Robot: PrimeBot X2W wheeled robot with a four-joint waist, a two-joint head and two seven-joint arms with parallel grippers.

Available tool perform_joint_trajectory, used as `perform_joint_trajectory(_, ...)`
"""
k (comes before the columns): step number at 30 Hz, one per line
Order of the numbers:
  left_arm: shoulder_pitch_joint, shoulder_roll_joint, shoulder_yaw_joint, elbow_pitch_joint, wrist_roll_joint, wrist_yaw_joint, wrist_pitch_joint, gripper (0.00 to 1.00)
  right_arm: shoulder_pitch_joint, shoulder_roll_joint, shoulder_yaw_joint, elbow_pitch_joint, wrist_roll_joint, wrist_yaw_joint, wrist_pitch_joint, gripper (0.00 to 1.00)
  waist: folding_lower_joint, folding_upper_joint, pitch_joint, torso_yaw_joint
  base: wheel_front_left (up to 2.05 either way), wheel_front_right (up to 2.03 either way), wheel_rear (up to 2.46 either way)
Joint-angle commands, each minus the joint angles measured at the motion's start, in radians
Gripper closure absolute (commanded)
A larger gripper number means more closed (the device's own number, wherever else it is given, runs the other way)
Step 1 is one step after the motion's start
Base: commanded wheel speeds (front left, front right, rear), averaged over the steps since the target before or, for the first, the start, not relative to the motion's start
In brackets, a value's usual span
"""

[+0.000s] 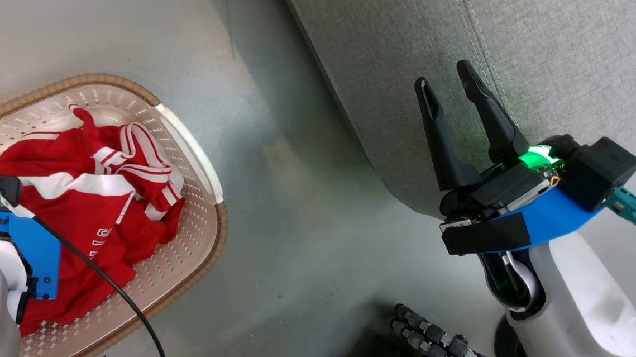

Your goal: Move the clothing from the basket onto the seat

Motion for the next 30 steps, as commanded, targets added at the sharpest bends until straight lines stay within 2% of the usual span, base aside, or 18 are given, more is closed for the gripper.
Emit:
perform_joint_trajectory(1,-0.020,0.000,-0.002,0.008,-0.005,-0.004,-0.008,1.00,-0.014,0.000,-0.003,0.002,-0.007,0.000,-0.003,0.00,-0.0001,0.0000,-0.004,0.003,0.00,0.00,0.00)
perform_joint_trajectory(7,-0.038,-0.032,-0.018,0.056,-0.017,-0.026,-0.066,1.00,-0.019,0.000,-0.014,0.012,-0.024,0.000,-0.003,0.00,-0.0001,0.0000,-0.049,0.027,0.00,0.00,0.00)
perform_joint_trajectory(14,-0.034,-0.108,-0.047,0.118,-0.044,-0.045,-0.139,1.00,0.001,0.000,-0.040,0.029,-0.074,0.000,-0.003,0.00,-0.0001,0.0000,-0.166,0.083,0.00,0.00,0.00)
perform_joint_trajectory(20,0.000,-0.200,-0.085,0.149,-0.086,-0.049,-0.207,1.00,0.046,-0.001,-0.070,0.060,-0.133,0.000,-0.003,0.00,-0.0001,0.0000,-0.315,0.153,0.00,0.00,0.00)
perform_joint_trajectory(30,0.088,-0.363,-0.198,0.090,-0.229,-0.050,-0.259,1.00,0.150,-0.001,-0.138,0.107,-0.228,0.000,-0.003,0.00,-0.0001,0.0000,-0.594,0.290,0.00,0.00,0.00)
